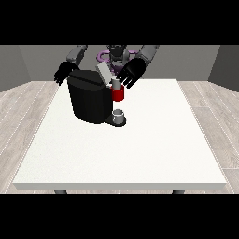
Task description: Insert the coffee pod into the coffee machine and close the lid
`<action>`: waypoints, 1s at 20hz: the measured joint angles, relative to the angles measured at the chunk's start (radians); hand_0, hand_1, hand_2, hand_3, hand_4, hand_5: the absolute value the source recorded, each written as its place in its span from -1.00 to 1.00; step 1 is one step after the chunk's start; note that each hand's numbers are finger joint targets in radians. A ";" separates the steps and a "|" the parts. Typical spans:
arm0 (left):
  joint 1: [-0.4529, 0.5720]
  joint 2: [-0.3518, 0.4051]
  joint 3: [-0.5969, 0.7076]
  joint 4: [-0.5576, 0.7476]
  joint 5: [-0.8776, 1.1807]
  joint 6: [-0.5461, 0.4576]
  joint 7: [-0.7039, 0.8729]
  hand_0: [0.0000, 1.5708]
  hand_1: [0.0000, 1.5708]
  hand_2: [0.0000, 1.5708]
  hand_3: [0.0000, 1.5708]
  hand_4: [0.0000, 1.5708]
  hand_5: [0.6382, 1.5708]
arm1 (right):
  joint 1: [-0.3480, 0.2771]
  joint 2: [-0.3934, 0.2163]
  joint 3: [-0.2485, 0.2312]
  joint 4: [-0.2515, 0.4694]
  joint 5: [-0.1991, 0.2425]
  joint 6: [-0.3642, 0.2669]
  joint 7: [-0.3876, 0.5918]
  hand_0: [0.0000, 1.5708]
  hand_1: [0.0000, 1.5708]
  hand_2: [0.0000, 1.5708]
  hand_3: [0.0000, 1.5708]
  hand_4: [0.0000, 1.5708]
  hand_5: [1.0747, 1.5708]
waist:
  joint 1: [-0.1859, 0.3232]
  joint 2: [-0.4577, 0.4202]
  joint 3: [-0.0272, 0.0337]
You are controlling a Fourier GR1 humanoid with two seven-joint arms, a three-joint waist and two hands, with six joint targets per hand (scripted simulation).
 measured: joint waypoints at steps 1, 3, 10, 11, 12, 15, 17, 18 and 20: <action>0.012 -0.005 -0.003 0.000 -0.003 0.005 -0.010 0.53 0.53 0.62 0.53 -0.36 1.00 | 0.005 -0.001 -0.003 -0.003 -0.001 -0.002 0.005 -1.00 -1.00 -1.00 -1.00 -0.35 1.00 | 0.004 -0.005 0.0001; 0.004 -0.016 -0.008 -0.003 -0.009 0.006 0.001 0.52 0.52 0.62 0.53 -0.34 1.00 | 0.006 -0.002 -0.009 0.011 -0.006 0.002 -0.007 -1.00 -1.00 -1.00 -1.00 -0.36 1.00 | 0.010 -0.005 -0.0001; 0.016 -0.018 -0.005 0.012 -0.015 -0.002 0.001 0.54 0.54 0.61 0.52 -0.37 1.00 | 0.027 0.001 -0.009 -0.008 -0.010 0.000 -0.007 -1.00 -1.00 -1.00 -1.00 -0.36 1.00 | 0.007 -0.015 0.0001; 0.007 -0.013 -0.003 0.011 -0.015 -0.006 -0.001 0.56 0.56 0.62 0.53 -0.38 1.00 | 0.013 -0.004 -0.018 -0.005 -0.012 -0.002 -0.005 -1.00 -1.00 -1.00 -1.00 -0.41 1.00 | 0.010 -0.005 0.0004; 0.004 -0.012 -0.003 0.012 -0.016 -0.009 0.000 0.57 0.57 0.63 0.52 -0.38 1.00 | 0.005 -0.004 -0.020 -0.005 -0.014 -0.004 -0.002 -1.00 -1.00 -1.00 -1.00 -0.44 1.00 | 0.011 -0.001 0.0006; -0.013 -0.003 0.004 0.014 -0.015 -0.019 0.005 0.55 0.55 0.61 0.49 -0.38 1.00 | -0.008 -0.010 -0.025 -0.003 -0.018 0.003 -0.008 -1.00 -1.00 -1.00 -1.00 -0.43 1.00 | 0.009 0.013 0.0008; 0.008 -0.007 0.004 0.016 -0.017 -0.012 -0.005 0.55 0.55 0.59 0.47 -0.41 1.00 | 0.015 -0.002 -0.019 -0.008 -0.017 0.003 -0.019 -1.00 -1.00 -1.00 -1.00 -0.45 1.00 | 0.010 0.007 0.0010; 0.021 -0.022 0.001 0.018 -0.020 0.000 -0.005 0.52 0.52 0.58 0.45 -0.41 1.00 | 0.019 0.003 -0.014 -0.013 -0.014 -0.003 -0.011 -1.00 -1.00 -1.00 -1.00 -0.44 1.00 | 0.010 0.001 0.0011; 0.012 -0.030 -0.003 0.016 -0.023 -0.007 0.003 0.53 0.53 0.56 0.39 -0.41 1.00 | 0.009 -0.004 -0.022 -0.001 -0.016 -0.003 -0.011 -1.00 -1.00 -1.00 -1.00 -0.43 1.00 | 0.014 0.006 0.0008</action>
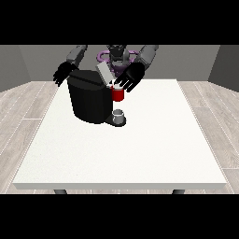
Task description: Insert the coffee pod into the coffee machine and close the lid
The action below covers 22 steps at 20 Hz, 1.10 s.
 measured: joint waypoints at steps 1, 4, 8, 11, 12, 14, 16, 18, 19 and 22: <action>0.007 -0.004 -0.002 0.000 -0.002 0.005 -0.006 0.48 0.48 0.52 0.35 -0.42 1.00 | 0.005 0.006 0.004 -0.002 0.004 -0.007 -0.001 -1.00 -1.00 -1.00 -1.00 -0.43 1.00 | 0.003 -0.001 0.0000; -0.007 0.016 0.004 0.010 -0.005 -0.010 -0.007 0.44 0.44 0.49 0.27 -0.42 1.00 | 0.005 0.010 0.011 -0.013 0.006 -0.009 0.009 -1.00 -1.00 -1.00 -1.00 -0.49 1.00 | -0.008 0.005 -0.0002; -0.010 0.027 -0.001 0.003 -0.016 -0.011 -0.017 0.34 0.34 0.41 0.19 -0.50 1.00 | 0.013 0.008 0.001 0.000 0.000 -0.007 -0.011 -1.00 -1.00 -1.00 -1.00 -0.49 1.00 | 0.001 0.011 -0.0001; -0.006 0.032 -0.001 0.005 -0.021 -0.012 -0.023 0.35 0.35 0.43 0.22 -0.53 1.00 | 0.026 0.012 0.005 -0.002 0.001 -0.007 -0.015 -1.00 -1.00 -1.00 -1.00 -0.49 1.00 | -0.002 0.008 0.0001; -0.003 0.033 -0.001 0.002 -0.023 -0.005 -0.031 0.34 0.34 0.43 0.23 -0.54 1.00 | 0.018 0.005 -0.001 -0.002 -0.003 -0.004 -0.012 -1.00 -1.00 -1.00 -1.00 -0.48 1.00 | 0.000 0.012 0.0004; -0.005 0.031 -0.003 0.001 -0.028 -0.005 -0.030 0.36 0.36 0.42 0.21 -0.54 1.00 | 0.017 0.005 -0.001 0.001 -0.002 -0.004 -0.016 -1.00 -1.00 -1.00 -1.00 -0.44 1.00 | 0.003 0.009 0.0001; -0.013 0.035 -0.003 -0.001 -0.031 -0.011 -0.030 0.30 0.30 0.38 0.15 -0.53 1.00 | 0.009 -0.001 -0.008 0.007 -0.006 -0.001 -0.020 -1.00 -1.00 -1.00 -1.00 -0.45 1.00 | 0.007 0.011 0.0001; -0.008 0.041 -0.007 -0.003 -0.036 -0.011 -0.048 -0.28 -0.28 0.03 -0.18 -0.70 1.00 | -0.005 -0.018 -0.025 0.008 -0.018 0.009 -0.014 -1.00 -1.00 -1.00 -1.00 -0.41 1.00 | 0.011 0.017 0.0002; -0.006 0.045 -0.014 -0.002 -0.044 -0.017 -0.054 -1.00 -1.00 -0.52 -0.86 -1.00 1.00 | -0.004 -0.015 -0.021 0.005 -0.017 0.007 -0.012 -1.00 -1.00 -1.00 -1.00 -0.42 1.00 | 0.009 0.014 0.0002; -0.005 0.059 -0.032 0.001 -0.062 -0.039 -0.070 -1.00 -1.00 -1.00 -1.00 -1.00 1.00 | 0.010 -0.003 -0.011 0.008 -0.012 0.006 -0.029 -1.00 -1.00 -1.00 -1.00 -0.40 1.00 | 0.009 0.015 0.0001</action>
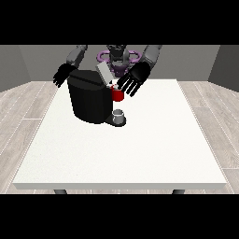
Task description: Insert the coffee pod into the coffee machine and close the lid
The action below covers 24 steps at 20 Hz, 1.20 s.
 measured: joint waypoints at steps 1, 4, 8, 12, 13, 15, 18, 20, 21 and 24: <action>-0.003 -0.001 -0.008 -0.004 -0.007 -0.006 0.000 -1.00 -1.00 -1.00 -1.00 -1.00 1.00 | -0.007 -0.005 -0.009 0.010 -0.004 0.003 -0.007 -1.00 -1.00 -1.00 -1.00 -0.41 1.00 | 0.006 0.002 0.0004; -0.002 0.014 -0.012 0.003 -0.019 -0.015 -0.011 -1.00 -1.00 -1.00 -1.00 -1.00 1.00 | -0.001 -0.002 -0.005 0.007 0.003 -0.006 -0.008 -1.00 -1.00 -1.00 -1.00 -0.47 1.00 | 0.004 0.003 0.0006; -0.008 0.007 -0.016 0.004 -0.026 -0.038 0.000 -1.00 -1.00 -1.00 -1.00 -1.00 1.00 | 0.003 0.011 -0.002 0.024 0.009 -0.024 -0.008 -1.00 -1.00 -1.00 -1.00 -0.55 1.00 | 0.014 -0.017 -0.0002; 0.016 -0.021 -0.026 -0.008 -0.033 -0.040 0.003 -1.00 -1.00 -1.00 -1.00 -1.00 1.00 | 0.004 -0.003 -0.018 0.048 0.008 -0.030 0.006 -1.00 -1.00 -1.00 -1.00 -0.56 1.00 | 0.038 -0.050 -0.0006; 0.019 -0.029 -0.027 -0.009 -0.035 -0.037 0.007 -1.00 -1.00 -1.00 -1.00 -1.00 1.00 | 0.003 0.002 -0.016 0.052 0.012 -0.037 0.009 -1.00 -1.00 -1.00 -1.00 -0.51 1.00 | 0.041 -0.053 -0.0006; 0.018 -0.030 -0.026 -0.020 -0.036 -0.042 0.009 -1.00 -1.00 -1.00 -1.00 -1.00 1.00 | 0.001 -0.014 -0.037 0.072 0.000 -0.027 -0.007 -1.00 -1.00 -1.00 -1.00 -0.52 1.00 | 0.052 -0.057 -0.0006; 0.045 -0.060 -0.032 -0.035 -0.039 -0.039 0.028 -1.00 -1.00 -1.00 -1.00 -1.00 1.00 | 0.021 -0.014 -0.046 0.093 -0.006 -0.025 -0.024 -1.00 -1.00 -1.00 -1.00 -0.48 1.00 | 0.069 -0.095 -0.0007; 0.074 -0.080 -0.026 -0.038 -0.028 -0.045 0.031 -1.00 -1.00 -1.00 -1.00 -1.00 1.00 | 0.055 -0.006 -0.039 0.095 -0.004 -0.025 -0.022 -1.00 -1.00 -1.00 -1.00 -0.50 1.00 | 0.079 -0.133 -0.0009; 0.088 -0.084 -0.016 -0.040 -0.015 -0.047 0.027 -1.00 -1.00 -1.00 -1.00 -1.00 1.00 | 0.066 -0.003 -0.038 0.093 -0.004 -0.027 -0.020 -1.00 -1.00 -1.00 -1.00 -0.52 1.00 | 0.085 -0.147 -0.0008; 0.115 -0.133 0.029 -0.054 0.047 -0.055 0.038 -1.00 -1.00 -1.00 -1.00 -1.00 1.00 | 0.090 -0.002 -0.055 0.118 -0.012 -0.034 -0.026 -1.00 -1.00 -1.00 -1.00 -0.48 1.00 | 0.126 -0.195 -0.0010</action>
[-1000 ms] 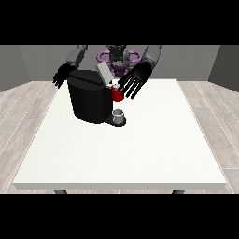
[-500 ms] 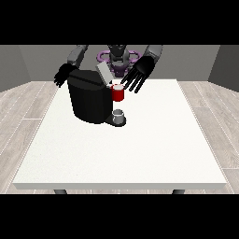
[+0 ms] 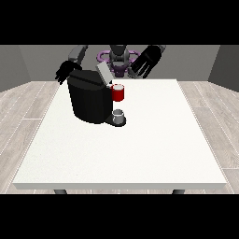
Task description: Insert the coffee pod into the coffee machine and close the lid
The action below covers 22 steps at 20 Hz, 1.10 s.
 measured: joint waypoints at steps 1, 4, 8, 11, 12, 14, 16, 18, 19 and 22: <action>0.016 -0.017 0.021 -0.003 0.025 0.008 -0.001 -1.00 -1.00 -1.00 -1.00 -0.90 1.00 | 0.010 0.000 -0.002 0.003 -0.002 0.001 -0.001 -1.00 -1.00 -1.00 -1.00 -0.51 1.00 | 0.011 -0.015 0.0000; 0.060 -0.063 0.106 -0.008 0.128 0.005 -0.014 -1.00 -1.00 -1.00 -1.00 -0.70 1.00 | 0.049 -0.003 -0.015 0.012 -0.010 0.004 -0.010 -1.00 -1.00 -1.00 -1.00 -0.45 1.00 | 0.046 -0.065 -0.0006; 0.172 -0.153 0.166 -0.023 0.230 0.001 -0.051 -1.00 -1.00 -1.00 -1.00 -1.00 1.00 | 0.113 -0.016 -0.042 0.033 -0.020 0.004 -0.018 -1.00 -1.00 -1.00 -1.00 -0.49 1.00 | 0.110 -0.157 -0.0007; 0.260 -0.187 0.190 -0.039 0.278 -0.008 -0.075 -1.00 -1.00 -1.00 -1.00 -0.76 1.00 | 0.151 -0.020 -0.042 0.022 -0.019 0.008 -0.022 -1.00 -1.00 -1.00 -1.00 -0.37 1.00 | 0.138 -0.218 -0.0005; 0.286 -0.201 0.196 -0.045 0.292 -0.003 -0.083 -1.00 -1.00 -1.00 -1.00 -0.82 1.00 | 0.153 -0.030 -0.041 0.014 -0.018 0.013 -0.012 -1.00 -1.00 -1.00 -1.00 -0.45 1.00 | 0.144 -0.232 -0.0002; 0.325 -0.217 0.215 -0.054 0.326 -0.011 -0.081 -1.00 -1.00 -1.00 -1.00 -0.73 1.00 | 0.169 -0.040 -0.028 0.001 -0.006 0.024 -0.019 -1.00 -1.00 -1.00 -1.00 -0.53 1.00 | 0.157 -0.258 -0.0003; 0.368 -0.216 0.233 -0.059 0.354 -0.024 -0.081 -1.00 -1.00 -1.00 -1.00 -1.00 1.00 | 0.174 -0.056 -0.012 -0.032 -0.002 0.049 0.001 -1.00 -1.00 -1.00 -1.00 -0.56 1.00 | 0.159 -0.284 -0.0003; 0.400 -0.226 0.247 -0.064 0.374 -0.013 -0.073 -1.00 -1.00 -1.00 -1.00 -1.00 1.00 | 0.164 -0.069 0.006 -0.074 -0.009 0.079 0.034 -1.00 -1.00 -1.00 -1.00 -0.63 1.00 | 0.152 -0.301 -0.0003; 0.417 -0.229 0.248 -0.072 0.383 -0.018 -0.076 -1.00 -1.00 -1.00 -1.00 -1.00 1.00 | 0.160 -0.074 0.012 -0.089 -0.013 0.093 0.042 -1.00 -1.00 -1.00 -1.00 -0.67 1.00 | 0.156 -0.304 -0.0005; 0.464 -0.249 0.256 -0.087 0.416 -0.034 -0.063 -1.00 -1.00 -1.00 -1.00 -1.00 1.00 | 0.143 -0.095 0.030 -0.133 -0.014 0.120 0.085 -1.00 -1.00 -1.00 -1.00 -1.00 1.00 | 0.175 -0.342 -0.0005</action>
